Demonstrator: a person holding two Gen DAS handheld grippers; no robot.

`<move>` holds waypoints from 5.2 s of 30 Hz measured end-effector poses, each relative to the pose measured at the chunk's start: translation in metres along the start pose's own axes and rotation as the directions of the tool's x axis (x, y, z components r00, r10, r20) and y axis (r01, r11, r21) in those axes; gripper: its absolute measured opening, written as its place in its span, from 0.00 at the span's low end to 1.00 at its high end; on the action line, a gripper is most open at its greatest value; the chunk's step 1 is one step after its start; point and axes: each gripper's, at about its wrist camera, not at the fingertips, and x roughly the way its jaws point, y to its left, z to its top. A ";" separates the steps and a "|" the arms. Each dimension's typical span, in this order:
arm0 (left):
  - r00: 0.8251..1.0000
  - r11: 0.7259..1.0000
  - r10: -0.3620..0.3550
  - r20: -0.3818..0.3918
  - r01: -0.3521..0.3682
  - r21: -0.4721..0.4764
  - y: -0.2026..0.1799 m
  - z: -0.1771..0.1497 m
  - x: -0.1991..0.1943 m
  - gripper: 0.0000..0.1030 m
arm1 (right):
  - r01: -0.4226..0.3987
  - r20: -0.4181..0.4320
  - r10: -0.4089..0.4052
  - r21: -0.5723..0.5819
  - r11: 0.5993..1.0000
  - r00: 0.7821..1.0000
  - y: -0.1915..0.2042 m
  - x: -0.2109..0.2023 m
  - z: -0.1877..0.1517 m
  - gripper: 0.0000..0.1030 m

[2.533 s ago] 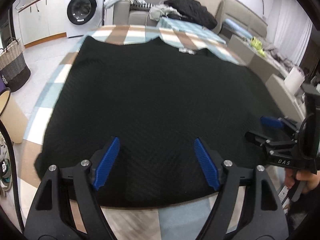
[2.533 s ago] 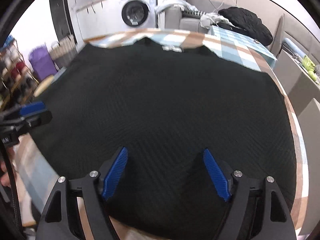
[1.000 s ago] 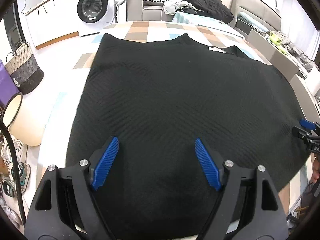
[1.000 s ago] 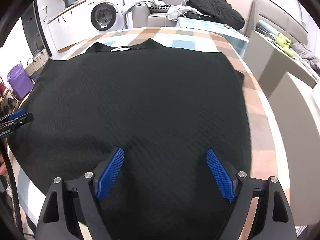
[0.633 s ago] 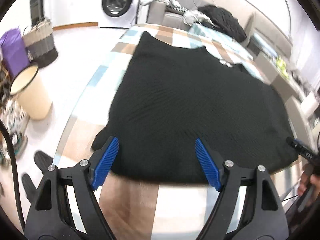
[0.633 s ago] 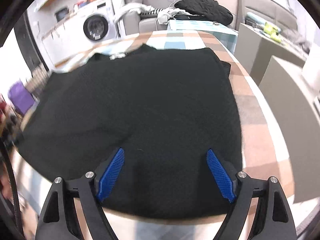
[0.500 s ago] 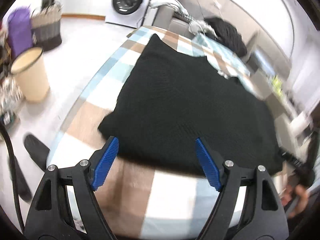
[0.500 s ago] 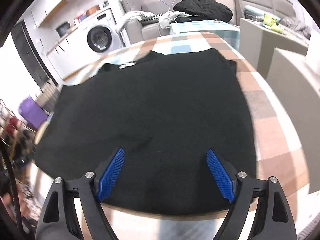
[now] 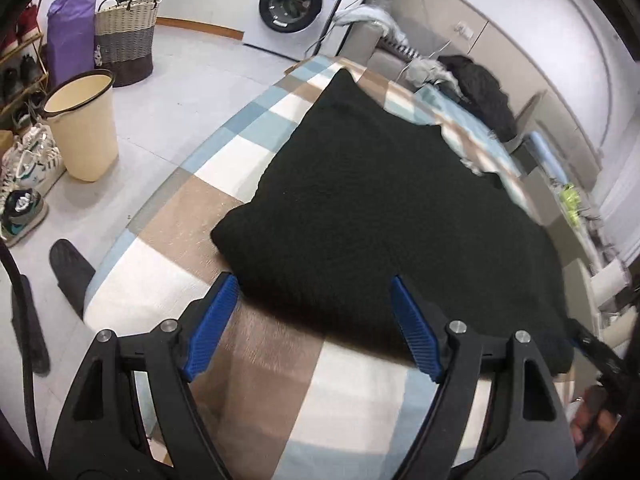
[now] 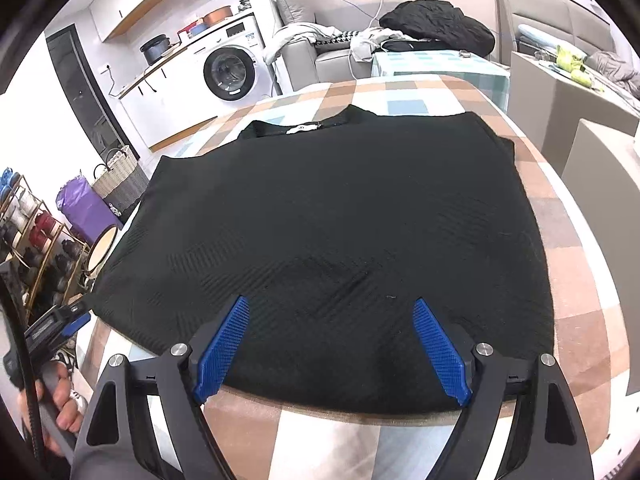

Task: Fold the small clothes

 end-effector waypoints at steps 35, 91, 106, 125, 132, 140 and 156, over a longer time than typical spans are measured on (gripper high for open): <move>0.951 0.907 -0.202 0.233 0.092 0.411 -0.192 0.045 -0.016 0.13 | 0.070 -0.022 -0.069 0.023 0.997 0.997 -0.023 0.000 -0.010 0.84; 0.942 0.844 -0.274 -0.195 0.333 0.421 -0.205 0.008 0.073 0.56 | 0.027 -0.082 -0.024 0.036 0.999 0.996 -0.082 0.038 0.045 0.10; 0.934 0.867 -0.293 -0.202 0.349 0.355 -0.207 0.023 0.087 0.56 | -0.083 -0.004 0.083 -0.038 0.996 0.997 -0.069 0.015 0.062 0.08; 0.924 0.863 -0.275 -0.266 0.359 0.356 -0.225 0.020 0.126 0.55 | -0.026 -0.011 0.029 0.222 0.975 1.000 -0.126 -0.023 -0.002 0.20; 0.909 0.864 -0.305 -0.285 0.390 0.318 -0.235 0.022 0.139 0.51 | -0.021 -0.015 0.026 0.255 0.967 1.000 -0.131 -0.027 -0.026 0.16; 0.923 0.881 -0.295 -0.247 0.363 0.303 -0.239 0.022 0.142 0.12 | -0.021 -0.015 0.025 0.267 0.963 1.000 -0.130 -0.023 -0.030 0.16; 0.973 0.929 -0.173 -0.150 0.212 0.304 -0.133 0.059 0.106 0.10 | -0.192 -0.143 0.203 0.084 0.978 0.969 -0.038 0.009 -0.016 0.18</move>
